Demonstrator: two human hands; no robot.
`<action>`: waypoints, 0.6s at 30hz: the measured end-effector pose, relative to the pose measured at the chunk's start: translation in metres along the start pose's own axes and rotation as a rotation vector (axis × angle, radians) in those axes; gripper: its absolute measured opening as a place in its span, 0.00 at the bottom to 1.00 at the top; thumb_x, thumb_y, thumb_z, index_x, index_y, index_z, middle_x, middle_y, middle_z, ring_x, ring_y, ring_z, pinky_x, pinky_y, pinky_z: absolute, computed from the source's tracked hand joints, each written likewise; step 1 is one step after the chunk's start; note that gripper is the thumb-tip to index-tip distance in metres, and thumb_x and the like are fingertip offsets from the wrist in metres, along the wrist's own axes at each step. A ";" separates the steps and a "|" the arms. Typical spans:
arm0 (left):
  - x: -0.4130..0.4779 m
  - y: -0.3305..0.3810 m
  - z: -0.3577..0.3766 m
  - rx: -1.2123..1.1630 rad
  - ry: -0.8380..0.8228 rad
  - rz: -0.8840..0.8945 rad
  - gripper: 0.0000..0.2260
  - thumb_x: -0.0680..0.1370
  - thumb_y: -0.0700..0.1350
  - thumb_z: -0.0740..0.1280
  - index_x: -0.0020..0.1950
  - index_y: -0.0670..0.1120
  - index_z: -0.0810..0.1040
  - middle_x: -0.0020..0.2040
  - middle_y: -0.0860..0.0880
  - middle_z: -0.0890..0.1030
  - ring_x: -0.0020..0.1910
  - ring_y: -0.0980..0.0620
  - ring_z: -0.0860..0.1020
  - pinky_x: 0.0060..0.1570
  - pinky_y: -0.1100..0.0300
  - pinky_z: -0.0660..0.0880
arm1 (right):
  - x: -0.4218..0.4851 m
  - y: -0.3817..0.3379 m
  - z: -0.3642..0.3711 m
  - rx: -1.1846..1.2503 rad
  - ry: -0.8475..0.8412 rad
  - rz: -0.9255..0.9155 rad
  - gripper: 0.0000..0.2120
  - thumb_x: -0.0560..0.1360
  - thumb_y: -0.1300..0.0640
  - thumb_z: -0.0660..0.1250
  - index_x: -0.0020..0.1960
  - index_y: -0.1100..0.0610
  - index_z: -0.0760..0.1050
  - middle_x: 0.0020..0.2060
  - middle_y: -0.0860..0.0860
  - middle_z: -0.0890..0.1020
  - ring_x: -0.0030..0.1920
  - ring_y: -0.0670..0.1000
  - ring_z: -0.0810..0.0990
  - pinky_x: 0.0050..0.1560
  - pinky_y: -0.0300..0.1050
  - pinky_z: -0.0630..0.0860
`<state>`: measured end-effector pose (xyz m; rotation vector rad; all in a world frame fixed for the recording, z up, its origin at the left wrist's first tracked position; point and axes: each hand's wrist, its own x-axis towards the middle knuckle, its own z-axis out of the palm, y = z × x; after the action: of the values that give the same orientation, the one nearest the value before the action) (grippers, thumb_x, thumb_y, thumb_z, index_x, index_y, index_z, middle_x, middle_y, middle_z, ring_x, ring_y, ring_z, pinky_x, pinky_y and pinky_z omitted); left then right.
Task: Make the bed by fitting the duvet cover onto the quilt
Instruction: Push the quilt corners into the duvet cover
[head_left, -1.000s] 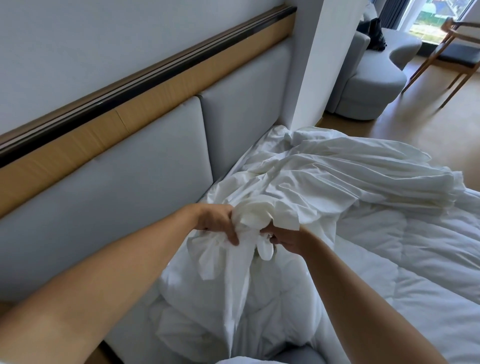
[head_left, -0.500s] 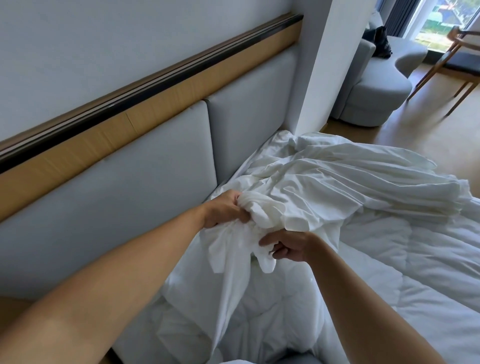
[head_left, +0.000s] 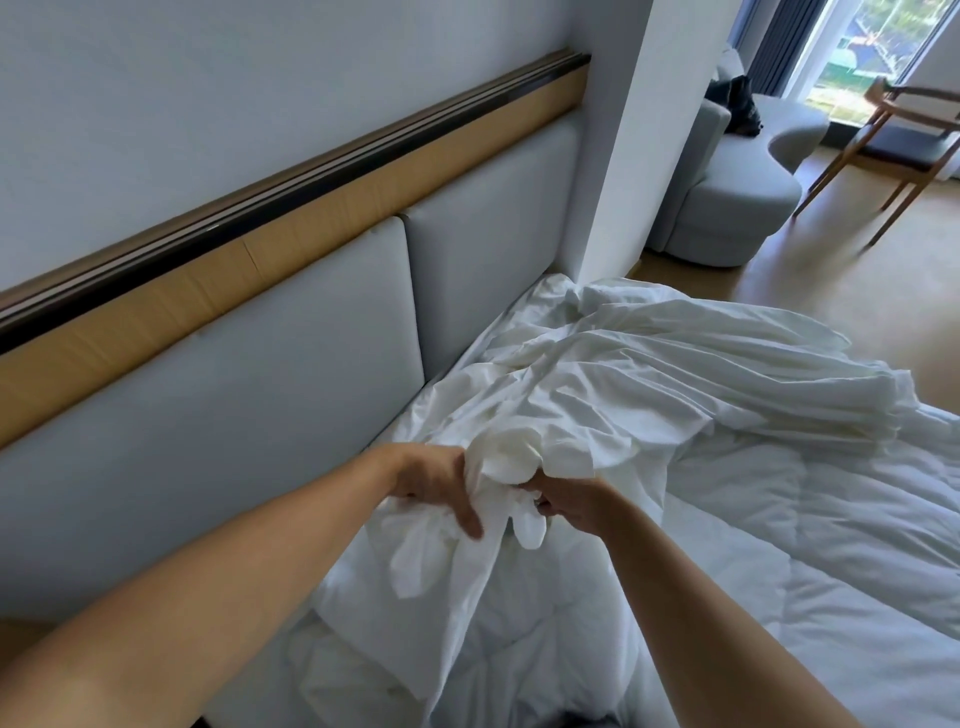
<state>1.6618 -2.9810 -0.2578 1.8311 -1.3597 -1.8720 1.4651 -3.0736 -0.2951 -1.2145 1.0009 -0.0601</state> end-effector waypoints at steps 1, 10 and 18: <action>0.000 -0.001 0.005 -0.006 -0.033 -0.010 0.29 0.62 0.36 0.82 0.62 0.45 0.80 0.58 0.43 0.84 0.58 0.43 0.83 0.58 0.44 0.81 | -0.002 0.002 0.000 -0.005 -0.001 0.007 0.05 0.75 0.63 0.72 0.45 0.56 0.77 0.33 0.50 0.71 0.33 0.47 0.67 0.34 0.39 0.66; -0.007 0.023 -0.004 -0.274 0.307 0.122 0.09 0.57 0.37 0.63 0.37 0.39 0.73 0.34 0.44 0.75 0.35 0.45 0.74 0.40 0.55 0.75 | -0.026 -0.002 0.009 -0.151 -0.207 0.034 0.17 0.66 0.66 0.78 0.52 0.58 0.79 0.43 0.54 0.77 0.42 0.52 0.72 0.41 0.44 0.70; -0.006 0.006 -0.011 -0.188 0.168 0.097 0.17 0.67 0.42 0.76 0.54 0.42 0.82 0.50 0.44 0.85 0.49 0.44 0.84 0.51 0.52 0.81 | -0.016 0.004 0.010 -0.037 -0.007 -0.051 0.21 0.62 0.50 0.80 0.52 0.53 0.82 0.38 0.48 0.80 0.32 0.43 0.76 0.32 0.37 0.72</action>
<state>1.6700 -2.9850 -0.2472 1.7519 -1.1529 -1.6925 1.4606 -3.0556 -0.2885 -1.2733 0.9685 -0.0768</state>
